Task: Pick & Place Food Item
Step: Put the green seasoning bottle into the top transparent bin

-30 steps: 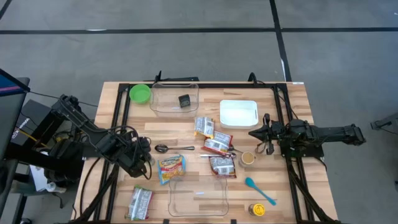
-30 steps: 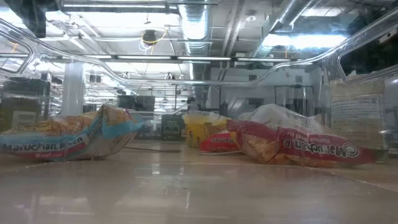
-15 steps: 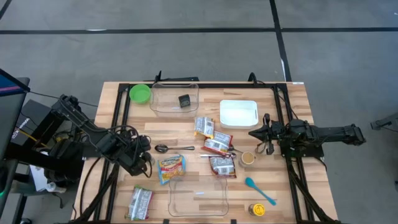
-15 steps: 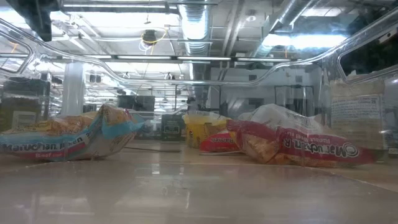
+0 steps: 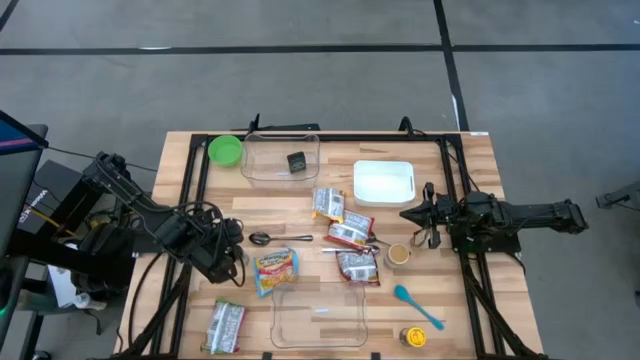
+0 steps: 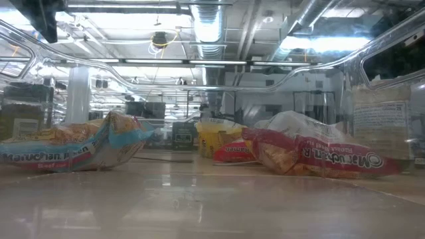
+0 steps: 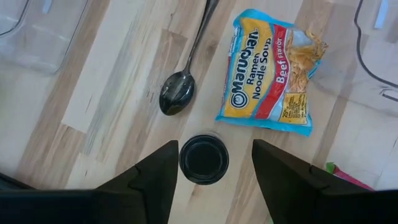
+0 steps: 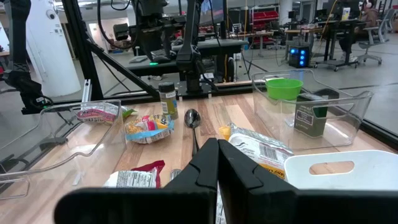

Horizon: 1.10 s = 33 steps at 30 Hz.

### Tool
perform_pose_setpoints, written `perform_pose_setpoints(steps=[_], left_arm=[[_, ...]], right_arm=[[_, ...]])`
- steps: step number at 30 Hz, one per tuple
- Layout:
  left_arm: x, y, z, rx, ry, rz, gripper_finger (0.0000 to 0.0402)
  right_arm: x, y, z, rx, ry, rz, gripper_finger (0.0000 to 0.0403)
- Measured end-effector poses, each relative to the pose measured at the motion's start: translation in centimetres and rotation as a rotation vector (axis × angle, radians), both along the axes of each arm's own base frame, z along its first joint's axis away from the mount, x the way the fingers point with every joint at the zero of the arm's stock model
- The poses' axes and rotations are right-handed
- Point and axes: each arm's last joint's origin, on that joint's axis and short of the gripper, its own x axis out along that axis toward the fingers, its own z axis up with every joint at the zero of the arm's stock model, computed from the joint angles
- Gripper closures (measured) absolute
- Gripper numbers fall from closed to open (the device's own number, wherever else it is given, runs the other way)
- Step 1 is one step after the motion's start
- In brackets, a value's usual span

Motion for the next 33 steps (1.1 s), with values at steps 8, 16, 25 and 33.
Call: perform_pose_setpoints(steps=[8, 16, 25, 33], left_arm=[[-0.2, -0.3, 0.0, -0.086, 0.068, -0.073, 0.0157], [0.1, -0.4, 0.0, -0.088, 0.033, -0.070, 0.0137], [0.1, -0.3, 0.1, -0.051, 0.011, -0.060, 0.0137], [-0.5, 0.2, -1.7, -0.037, -0.003, -0.050, 0.0137]], right_arm=[[0.0, 0.0, 0.0, 0.000, 0.000, 0.000, 0.0403], [0.0, 0.0, 0.0, 0.000, 0.000, 0.000, 0.0403], [0.0, 0.0, 0.0, 0.000, 0.000, 0.000, 0.0403], [0.0, 0.0, 0.0, 0.000, 0.000, 0.000, 0.0403]])
